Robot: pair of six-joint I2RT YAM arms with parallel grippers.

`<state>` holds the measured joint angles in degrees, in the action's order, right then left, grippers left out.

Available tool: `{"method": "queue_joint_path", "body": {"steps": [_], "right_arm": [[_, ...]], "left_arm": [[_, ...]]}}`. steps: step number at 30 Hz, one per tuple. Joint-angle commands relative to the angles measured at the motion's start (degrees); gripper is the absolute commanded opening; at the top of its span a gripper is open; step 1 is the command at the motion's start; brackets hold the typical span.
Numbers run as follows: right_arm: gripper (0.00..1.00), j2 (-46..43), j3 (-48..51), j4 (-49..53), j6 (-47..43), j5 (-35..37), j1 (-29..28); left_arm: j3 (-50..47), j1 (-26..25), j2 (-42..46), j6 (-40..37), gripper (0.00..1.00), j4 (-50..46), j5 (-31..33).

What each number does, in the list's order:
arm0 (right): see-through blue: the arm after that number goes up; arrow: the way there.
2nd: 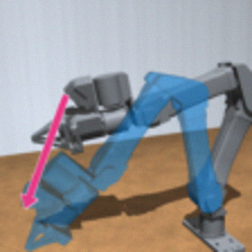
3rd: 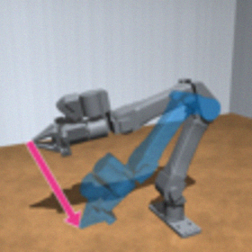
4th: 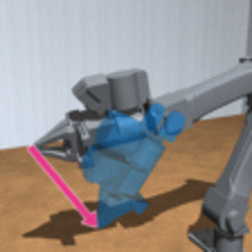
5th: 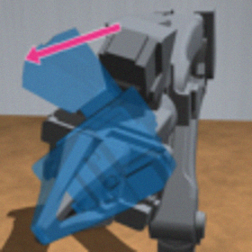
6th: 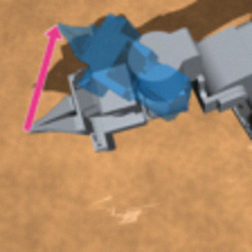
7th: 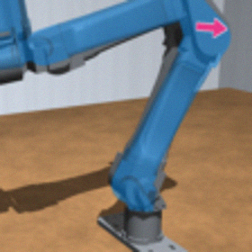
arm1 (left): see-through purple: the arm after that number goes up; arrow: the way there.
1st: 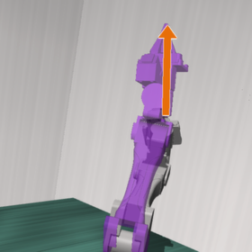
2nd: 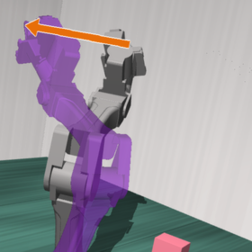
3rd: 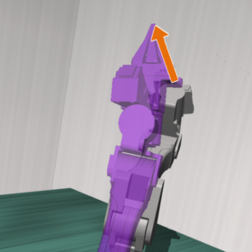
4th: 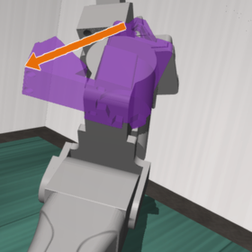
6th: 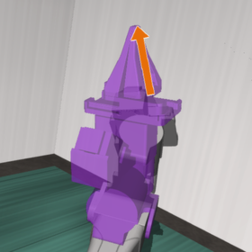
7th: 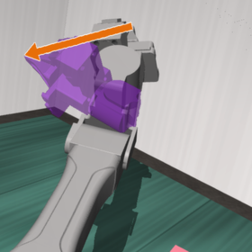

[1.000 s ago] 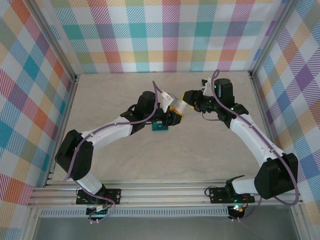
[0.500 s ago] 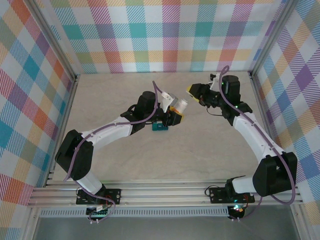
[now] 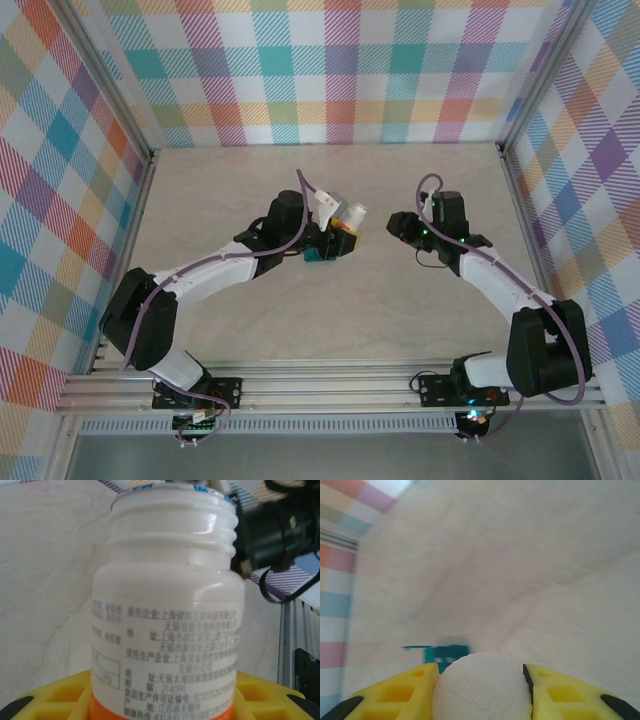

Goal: Sort the pills into containers

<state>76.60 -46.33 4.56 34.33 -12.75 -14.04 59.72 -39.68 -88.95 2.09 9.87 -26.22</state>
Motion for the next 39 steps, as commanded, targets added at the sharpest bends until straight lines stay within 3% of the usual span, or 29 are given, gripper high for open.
{"method": "queue_joint_path", "body": {"steps": [1,11,23,27,31,39], "right_arm": [[0.37,1.57,1.52,-3.49,-5.36,8.83,-2.17],[0.40,11.92,2.72,-5.96,-2.08,25.00,-8.36],[0.51,18.69,4.62,-9.40,2.50,23.85,-9.47],[0.61,19.20,4.57,-8.39,3.26,23.76,-9.60],[0.70,17.29,5.07,-6.52,3.73,23.50,-9.70],[0.74,8.92,1.63,2.28,1.56,20.91,-9.75]], "left_arm": [[-1.83,-0.83,2.99,1.28,0.00,2.44,2.71],[-6.47,-0.75,8.69,2.28,0.00,-0.48,9.02],[-9.37,-0.75,14.01,5.32,0.00,-4.83,14.95],[-9.54,-0.74,15.34,6.07,0.00,-5.93,15.57],[-9.80,-0.70,17.02,5.91,0.00,-7.50,16.79],[-10.28,-0.75,20.31,7.68,0.00,-11.59,19.75]]}}
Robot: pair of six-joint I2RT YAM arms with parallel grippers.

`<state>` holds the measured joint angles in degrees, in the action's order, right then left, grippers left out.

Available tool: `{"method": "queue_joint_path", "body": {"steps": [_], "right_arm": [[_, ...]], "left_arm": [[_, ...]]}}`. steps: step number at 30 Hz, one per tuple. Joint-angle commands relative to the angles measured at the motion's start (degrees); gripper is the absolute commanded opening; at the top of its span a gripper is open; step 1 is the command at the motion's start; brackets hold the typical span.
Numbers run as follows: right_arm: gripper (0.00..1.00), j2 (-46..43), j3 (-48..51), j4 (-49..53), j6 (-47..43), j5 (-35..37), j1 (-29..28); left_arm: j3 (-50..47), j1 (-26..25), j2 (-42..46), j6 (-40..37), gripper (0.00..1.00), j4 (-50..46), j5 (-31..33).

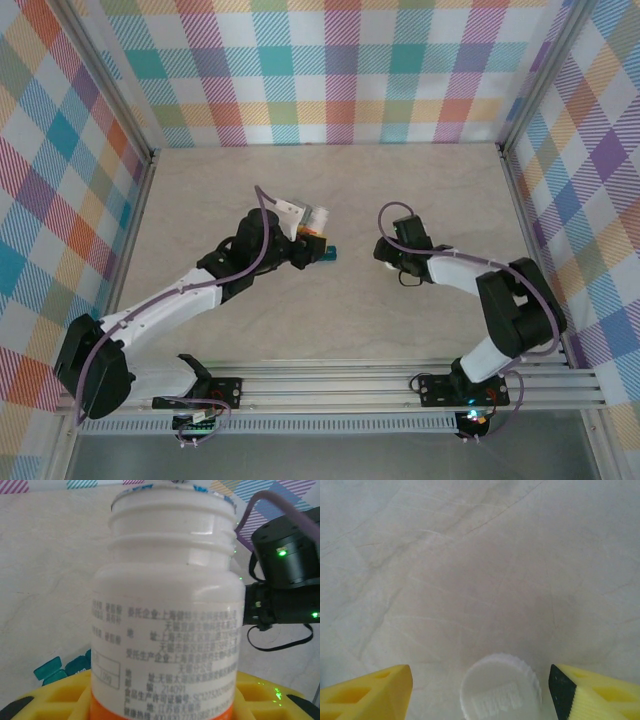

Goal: Sort the pills into containers

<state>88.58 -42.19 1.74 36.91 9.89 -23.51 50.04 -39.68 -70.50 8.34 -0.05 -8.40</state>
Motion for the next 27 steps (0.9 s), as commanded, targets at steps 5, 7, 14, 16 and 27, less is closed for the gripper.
{"method": "queue_joint_path", "body": {"steps": [5,7,14,16,27], "right_arm": [[0.75,-4.19,-7.61,8.52,-4.43,-7.57,-0.48],[0.76,-3.82,-9.65,8.91,-6.02,-9.37,-1.01],[0.78,2.57,-20.49,13.83,-11.28,-14.64,-3.12],[0.77,4.83,-23.37,15.65,-11.59,-15.15,-3.86],[0.66,17.03,-34.35,22.71,-12.25,-14.77,-6.53]], "left_arm": [[-1.22,-0.73,2.87,2.58,0.00,-2.31,4.86],[-1.16,-0.75,2.80,2.78,0.00,-2.33,5.23],[-2.02,-0.75,2.10,3.38,0.00,-1.65,4.51],[-3.03,-0.74,1.94,3.82,0.00,-0.67,4.69],[-9.47,-0.75,-0.17,5.35,0.00,4.02,3.62]]}}
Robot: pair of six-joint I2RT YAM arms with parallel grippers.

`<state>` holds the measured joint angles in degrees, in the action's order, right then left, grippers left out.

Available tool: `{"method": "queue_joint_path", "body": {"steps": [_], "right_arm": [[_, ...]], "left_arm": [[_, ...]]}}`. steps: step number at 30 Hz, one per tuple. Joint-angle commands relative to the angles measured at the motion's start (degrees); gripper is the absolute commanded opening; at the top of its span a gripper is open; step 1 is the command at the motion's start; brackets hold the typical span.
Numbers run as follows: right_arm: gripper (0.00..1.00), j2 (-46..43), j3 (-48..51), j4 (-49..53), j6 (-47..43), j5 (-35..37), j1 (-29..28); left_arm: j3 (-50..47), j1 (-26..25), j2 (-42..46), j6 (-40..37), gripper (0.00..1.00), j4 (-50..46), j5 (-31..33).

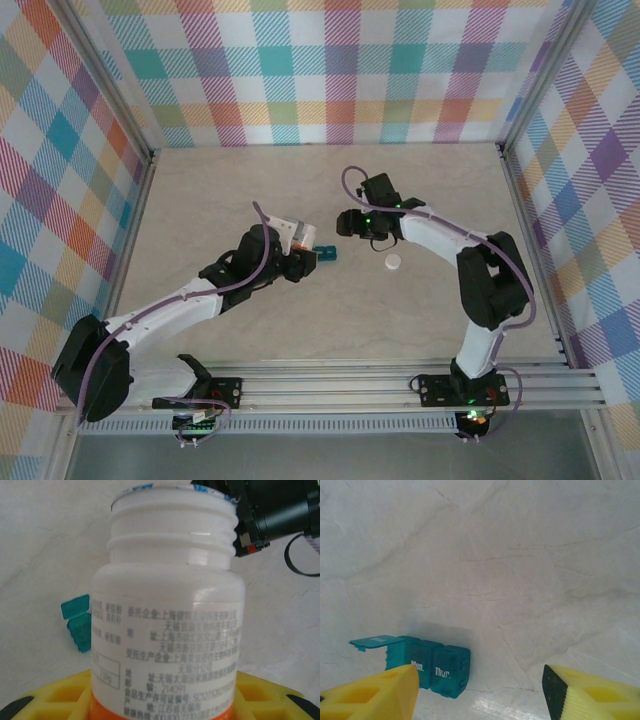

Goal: Sort the pills into containers

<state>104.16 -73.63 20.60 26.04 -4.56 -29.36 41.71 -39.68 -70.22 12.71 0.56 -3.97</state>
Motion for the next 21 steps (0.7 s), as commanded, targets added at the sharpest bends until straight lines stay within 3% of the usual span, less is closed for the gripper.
{"method": "queue_joint_path", "body": {"steps": [1,21], "right_arm": [[0.65,2.12,-3.60,4.23,-1.50,-0.41,-0.69],[0.60,16.85,-18.40,11.85,-10.20,0.84,-2.66]], "left_arm": [[-1.65,-0.73,-0.55,1.08,0.00,3.57,-0.95],[-8.05,1.77,-3.22,2.24,0.00,7.63,-0.60]]}}
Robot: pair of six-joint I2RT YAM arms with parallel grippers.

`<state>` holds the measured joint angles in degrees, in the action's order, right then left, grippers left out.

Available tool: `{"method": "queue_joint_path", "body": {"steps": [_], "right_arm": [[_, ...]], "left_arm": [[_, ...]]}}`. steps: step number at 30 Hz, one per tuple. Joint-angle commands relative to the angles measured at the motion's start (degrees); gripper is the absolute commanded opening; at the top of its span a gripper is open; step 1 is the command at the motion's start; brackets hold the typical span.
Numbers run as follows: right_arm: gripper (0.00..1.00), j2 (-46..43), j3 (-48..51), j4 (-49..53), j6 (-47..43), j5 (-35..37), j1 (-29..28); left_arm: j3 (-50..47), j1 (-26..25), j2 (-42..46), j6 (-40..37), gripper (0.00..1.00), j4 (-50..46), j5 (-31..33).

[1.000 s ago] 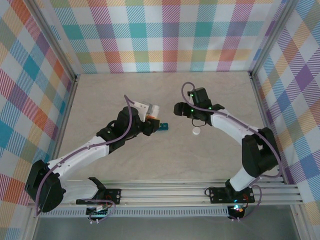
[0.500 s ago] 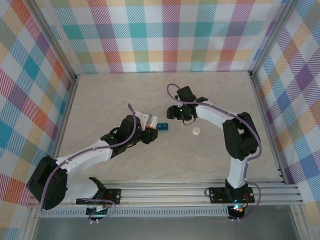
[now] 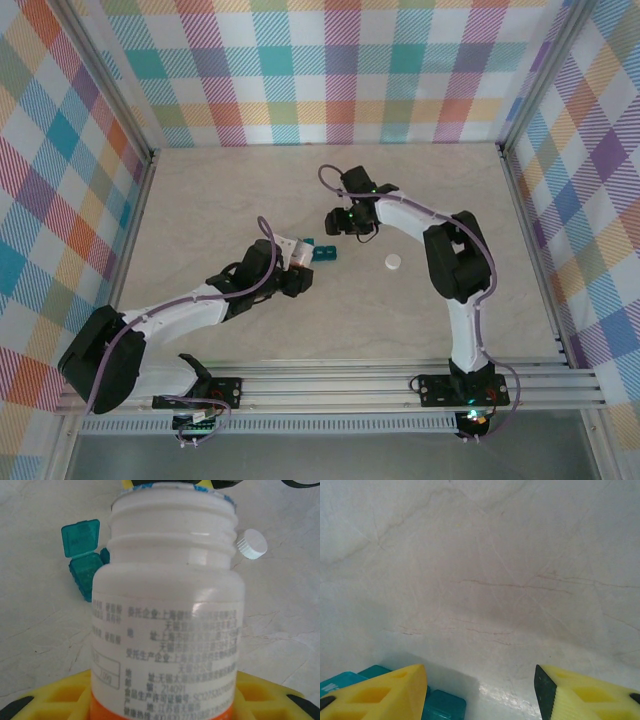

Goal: Sort the pills into containers

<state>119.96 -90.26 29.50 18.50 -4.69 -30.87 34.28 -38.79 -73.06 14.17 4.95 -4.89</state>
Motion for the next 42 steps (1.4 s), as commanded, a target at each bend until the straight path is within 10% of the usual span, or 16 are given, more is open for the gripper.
{"method": "queue_joint_path", "body": {"steps": [1,36,42], "right_arm": [[0.60,1.23,-1.82,3.24,-3.22,1.44,-1.39],[0.55,-7.75,10.85,5.51,0.29,1.96,-4.53],[0.67,-10.66,9.81,6.44,0.74,4.67,-4.46]], "left_arm": [[-0.62,1.05,-0.50,0.85,0.00,3.30,0.24],[-3.18,4.07,2.68,0.44,0.00,3.93,-2.91],[-2.43,4.07,1.91,0.42,0.00,3.66,-3.52]]}}
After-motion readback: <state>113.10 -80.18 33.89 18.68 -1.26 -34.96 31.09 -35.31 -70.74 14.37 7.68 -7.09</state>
